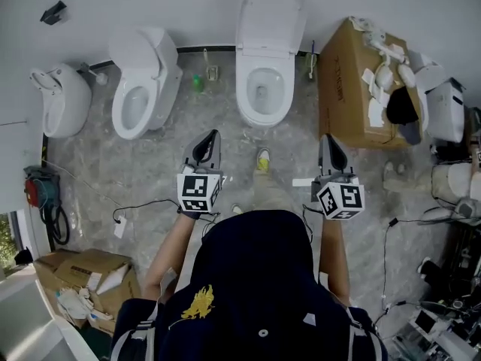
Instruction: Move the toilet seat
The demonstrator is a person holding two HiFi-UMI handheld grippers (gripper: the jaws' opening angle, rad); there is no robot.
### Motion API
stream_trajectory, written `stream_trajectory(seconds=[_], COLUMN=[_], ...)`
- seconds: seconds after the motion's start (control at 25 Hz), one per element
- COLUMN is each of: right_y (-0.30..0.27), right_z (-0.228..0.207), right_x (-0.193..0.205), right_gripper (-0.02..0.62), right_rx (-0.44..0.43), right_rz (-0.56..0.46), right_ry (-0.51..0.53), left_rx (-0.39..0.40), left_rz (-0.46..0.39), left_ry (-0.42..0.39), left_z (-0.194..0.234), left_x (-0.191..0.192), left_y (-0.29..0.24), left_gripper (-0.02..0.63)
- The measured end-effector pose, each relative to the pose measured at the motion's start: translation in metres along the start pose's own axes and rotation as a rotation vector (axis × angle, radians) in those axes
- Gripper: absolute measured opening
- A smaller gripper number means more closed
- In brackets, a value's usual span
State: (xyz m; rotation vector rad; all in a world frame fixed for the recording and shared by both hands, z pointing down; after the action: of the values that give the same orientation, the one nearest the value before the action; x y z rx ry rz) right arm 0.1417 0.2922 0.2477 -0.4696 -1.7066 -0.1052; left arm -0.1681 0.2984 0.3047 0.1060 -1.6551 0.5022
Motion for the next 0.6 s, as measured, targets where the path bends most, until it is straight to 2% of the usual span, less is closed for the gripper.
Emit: stream_trajectory(seconds=[0.36,0.6], right_y=[-0.111,-0.167], right_z=[-0.076,-0.125], right_x=[-0.028,-0.038], right_gripper=[0.026,0.026], right_rx=[-0.05,-0.064], right_rz=[0.055,0.079], right_ry=[0.081,0.046], left_rx=[-0.018,-0.089], left_rz=[-0.001,0.053], left_ry=[0.02,0.003], left_z=[0.005,0.013], left_x=[-0.036,-0.042], left_y=[-0.139,-0.199], left_gripper=[0.018,0.018])
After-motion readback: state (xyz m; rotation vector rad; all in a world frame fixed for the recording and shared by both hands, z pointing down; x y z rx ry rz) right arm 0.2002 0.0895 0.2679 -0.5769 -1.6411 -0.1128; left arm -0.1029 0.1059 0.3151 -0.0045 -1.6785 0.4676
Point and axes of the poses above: the fingertips, and each gripper's own axes: y backward along the fingers, z to its left, x out of its underside, the point moved 5 cm from there along y, backward along the fingers, and after that the axes turned 6 degrees about -y, right-handed, at the moved point
